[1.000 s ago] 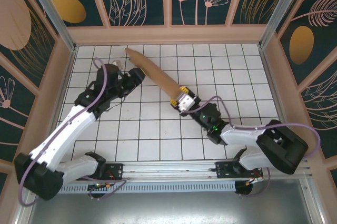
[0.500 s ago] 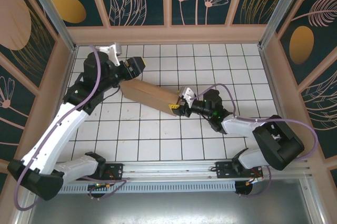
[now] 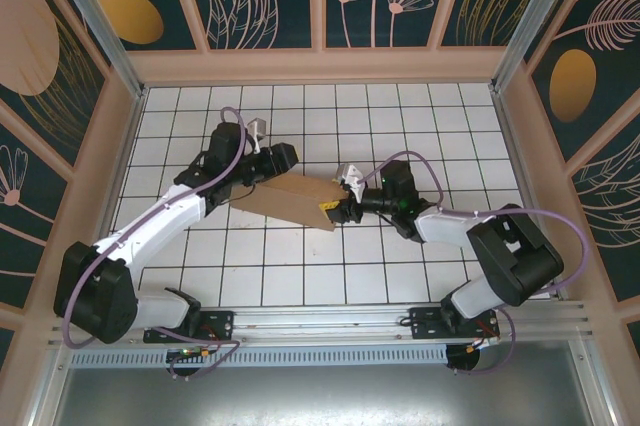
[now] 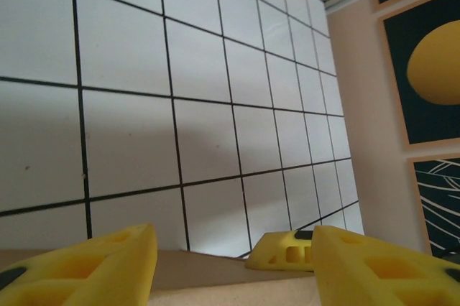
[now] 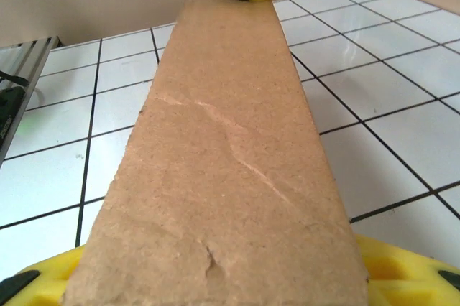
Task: Fold the paper box
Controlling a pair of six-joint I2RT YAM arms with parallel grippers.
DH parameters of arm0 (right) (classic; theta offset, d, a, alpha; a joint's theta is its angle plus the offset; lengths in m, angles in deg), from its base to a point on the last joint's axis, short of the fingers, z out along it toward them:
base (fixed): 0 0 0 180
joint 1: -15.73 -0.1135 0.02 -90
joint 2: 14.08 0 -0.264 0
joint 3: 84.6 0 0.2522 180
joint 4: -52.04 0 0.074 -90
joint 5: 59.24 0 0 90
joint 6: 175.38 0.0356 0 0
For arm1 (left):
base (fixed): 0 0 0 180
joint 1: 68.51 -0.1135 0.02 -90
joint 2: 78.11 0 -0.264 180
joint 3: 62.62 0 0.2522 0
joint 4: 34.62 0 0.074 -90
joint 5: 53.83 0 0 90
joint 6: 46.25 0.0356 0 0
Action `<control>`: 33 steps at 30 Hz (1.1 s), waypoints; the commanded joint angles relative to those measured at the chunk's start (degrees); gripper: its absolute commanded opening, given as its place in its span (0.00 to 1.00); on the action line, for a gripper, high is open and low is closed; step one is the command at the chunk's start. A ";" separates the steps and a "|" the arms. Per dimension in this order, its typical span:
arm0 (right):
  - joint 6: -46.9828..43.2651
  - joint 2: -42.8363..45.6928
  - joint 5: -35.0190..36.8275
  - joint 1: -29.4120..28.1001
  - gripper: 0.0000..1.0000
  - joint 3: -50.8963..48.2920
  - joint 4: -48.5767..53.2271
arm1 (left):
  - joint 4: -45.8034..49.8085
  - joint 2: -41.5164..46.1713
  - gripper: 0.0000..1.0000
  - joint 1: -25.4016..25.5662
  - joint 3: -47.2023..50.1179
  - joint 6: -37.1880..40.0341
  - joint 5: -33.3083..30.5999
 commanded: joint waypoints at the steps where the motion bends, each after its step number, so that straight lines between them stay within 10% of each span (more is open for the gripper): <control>1: -1.20 -0.76 3.26 0.81 0.36 1.34 1.60 | -2.71 1.94 0.58 -0.26 5.02 -1.78 -0.65; 10: 0.50 2.70 7.44 0.96 0.68 1.17 -1.22 | -6.95 2.56 0.56 -0.22 11.13 -3.90 -4.94; 17: 1.61 11.71 5.70 1.05 0.75 1.67 4.46 | -8.66 -0.04 0.56 -0.26 10.26 -4.29 -6.56; 33: 39.29 17.55 28.31 0.47 0.32 23.62 48.61 | -10.18 0.02 0.55 -0.27 12.16 -4.70 -6.38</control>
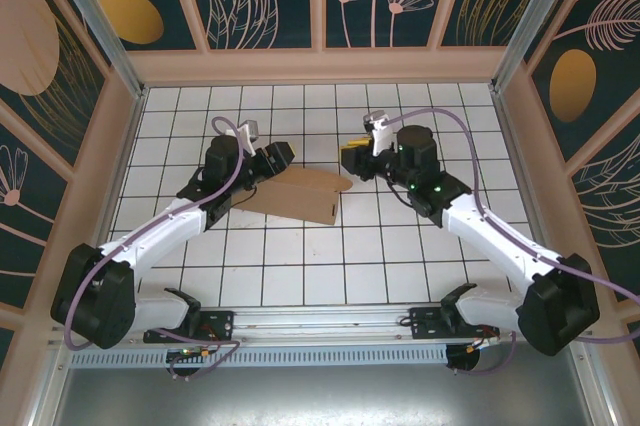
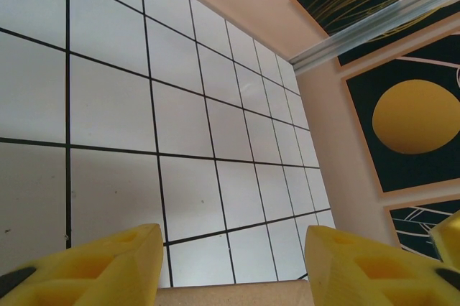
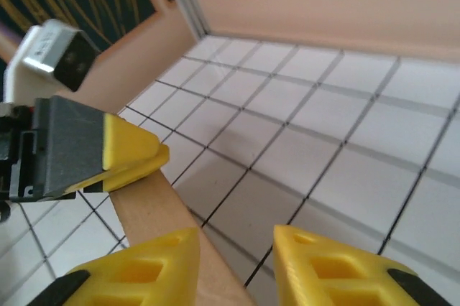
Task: Fold the paper box
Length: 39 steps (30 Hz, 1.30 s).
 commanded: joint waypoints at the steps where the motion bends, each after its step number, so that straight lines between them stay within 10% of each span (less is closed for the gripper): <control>1: 16.28 -0.81 2.17 0.27 0.33 6.41 17.27 | 7.86 -0.94 0.55 -0.27 3.17 -0.62 -1.61; 5: 30.02 -0.85 -0.75 -0.27 0.51 8.22 20.79 | 7.47 -0.45 0.55 -0.27 3.68 -0.59 -1.13; 11: 44.74 -0.28 0.90 -2.48 0.48 6.72 19.72 | 6.96 -0.27 0.55 -0.26 4.48 -0.72 -0.66; 39: 46.55 -8.48 0.52 -6.58 0.48 1.58 13.95 | 5.94 0.48 0.55 -0.19 6.49 -1.70 0.35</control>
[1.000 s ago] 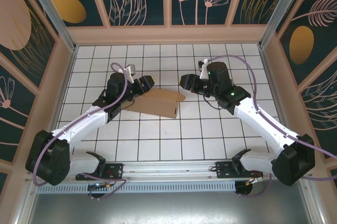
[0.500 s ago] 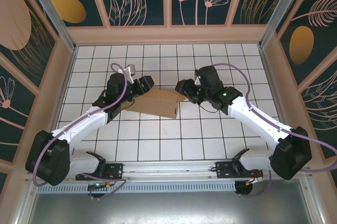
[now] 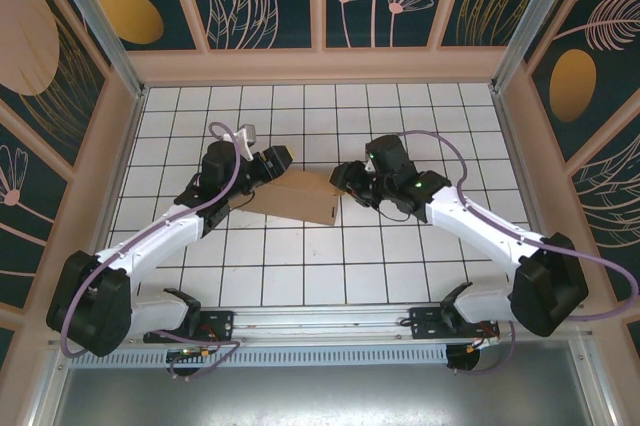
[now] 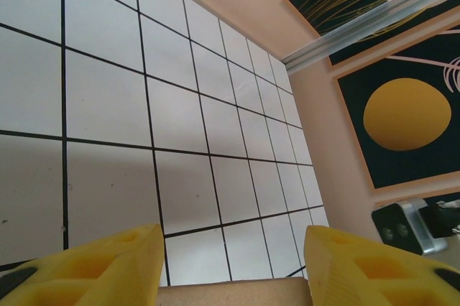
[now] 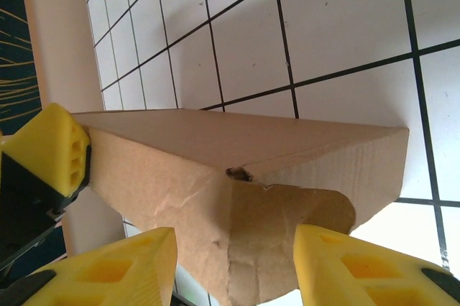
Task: Fold the paper box
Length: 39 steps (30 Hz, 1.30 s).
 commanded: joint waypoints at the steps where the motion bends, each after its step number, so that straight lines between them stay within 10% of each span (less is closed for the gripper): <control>1: 1.21 -2.33 -0.58 -0.92 0.48 -0.91 -4.15 | 7.49 -1.96 0.54 -0.26 3.79 -1.31 -0.01; 13: -0.92 -4.23 1.28 -2.17 0.37 -2.16 -4.94 | 3.48 -3.69 0.54 -0.28 5.55 -3.84 2.76; 22: -21.55 0.47 19.28 -2.46 0.54 12.11 9.96 | 4.95 -2.53 0.54 -0.28 4.92 -3.72 1.84; 28: -28.21 -1.55 2.45 -3.18 0.33 14.77 2.26 | 9.21 -1.32 0.57 -0.24 2.18 -1.41 0.18; 32: -27.31 -5.45 -1.04 -5.38 0.00 13.20 -4.15 | 10.16 -1.05 0.57 -0.27 1.51 -1.10 -0.14; 39: -26.39 -10.16 -3.06 -7.20 0.00 12.83 -7.52 | 10.23 -2.16 0.57 -0.28 1.17 -1.04 0.18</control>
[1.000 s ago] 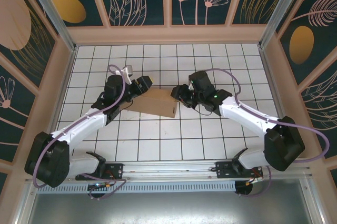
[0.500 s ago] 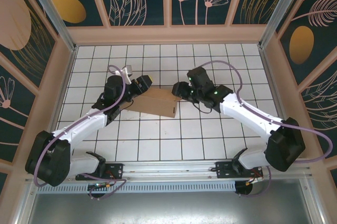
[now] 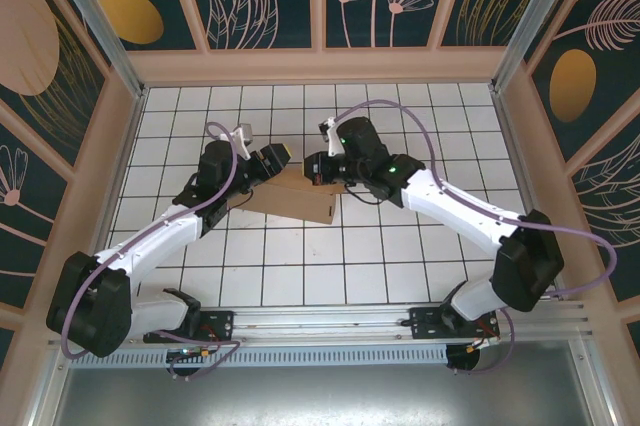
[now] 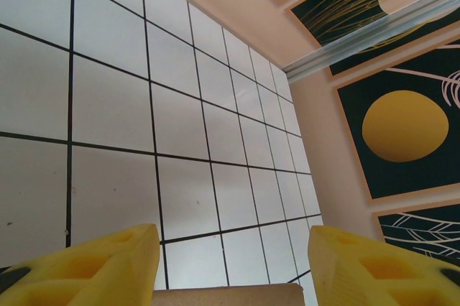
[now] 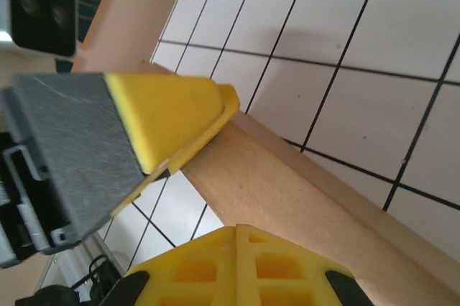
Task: Fold the paper box
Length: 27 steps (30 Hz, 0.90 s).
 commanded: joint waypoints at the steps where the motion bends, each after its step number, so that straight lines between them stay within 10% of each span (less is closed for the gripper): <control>1: -0.25 -1.08 -2.23 -0.57 0.00 -0.77 -3.60 | 10.32 -2.56 0.57 0.30 1.03 0.41 0.43; 17: -2.99 -4.87 1.16 -0.38 0.00 -5.28 -2.53 | 23.52 0.80 0.63 -7.29 -9.63 9.14 -0.62; 27: -4.11 -5.07 2.04 -0.38 0.00 -5.76 -1.95 | 24.30 3.43 0.64 -23.29 -5.59 8.07 1.02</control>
